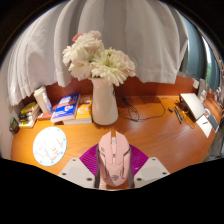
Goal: Arrange mouse
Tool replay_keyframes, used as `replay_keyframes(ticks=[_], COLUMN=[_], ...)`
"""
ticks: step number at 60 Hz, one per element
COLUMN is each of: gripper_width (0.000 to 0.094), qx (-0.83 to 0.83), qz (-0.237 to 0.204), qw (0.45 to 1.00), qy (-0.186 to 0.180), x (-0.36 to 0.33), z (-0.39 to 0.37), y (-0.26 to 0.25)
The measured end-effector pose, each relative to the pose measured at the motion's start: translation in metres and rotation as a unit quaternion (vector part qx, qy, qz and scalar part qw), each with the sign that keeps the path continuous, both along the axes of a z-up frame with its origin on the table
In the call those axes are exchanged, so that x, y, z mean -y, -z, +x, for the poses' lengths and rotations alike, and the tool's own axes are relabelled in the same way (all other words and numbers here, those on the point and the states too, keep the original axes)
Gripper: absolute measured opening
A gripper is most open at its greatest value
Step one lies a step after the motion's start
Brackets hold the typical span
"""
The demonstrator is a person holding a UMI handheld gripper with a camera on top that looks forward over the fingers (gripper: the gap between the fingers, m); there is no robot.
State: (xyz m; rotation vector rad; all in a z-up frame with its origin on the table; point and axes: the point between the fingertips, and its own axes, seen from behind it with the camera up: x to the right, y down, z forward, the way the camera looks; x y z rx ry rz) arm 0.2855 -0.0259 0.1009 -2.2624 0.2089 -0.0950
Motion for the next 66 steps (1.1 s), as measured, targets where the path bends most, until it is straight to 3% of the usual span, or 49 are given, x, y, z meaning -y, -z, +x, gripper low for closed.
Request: replay_keyframes(ticks=[10,19,29,42,44,48,54,59,66], gripper_width=[0.0393,0.0395,0.0398,0.0395,0.0354,0.0396,0.0412,0.0429,0.0525], qx=[0.019,0.012,-0.014,-0.011,-0.011,-0.009,-0.013,-0.009,-0.014], qz=[0.075,0.104,0.076,-0.031,-0.044,-0.060,-0.077,-0.063,-0.062], qw=[0.997,0.994,0.995,0.996,0.996,0.995,0.994,0.995,0.995], qy=[-0.011,-0.030,-0.056,-0.081,-0.081,-0.082,-0.075,-0.071,-0.073], x=[-0.049,-0.092,-0.126,-0.127,-0.124,-0.121,-0.116,-0.118,-0.118], z=[-0.066,-0.150,-0.236,-0.286,-0.288,-0.289,-0.289,-0.287,-0.288], y=[-0.100,-0.129,-0.071,0.054,0.069,0.093,0.116,0.114,0.114])
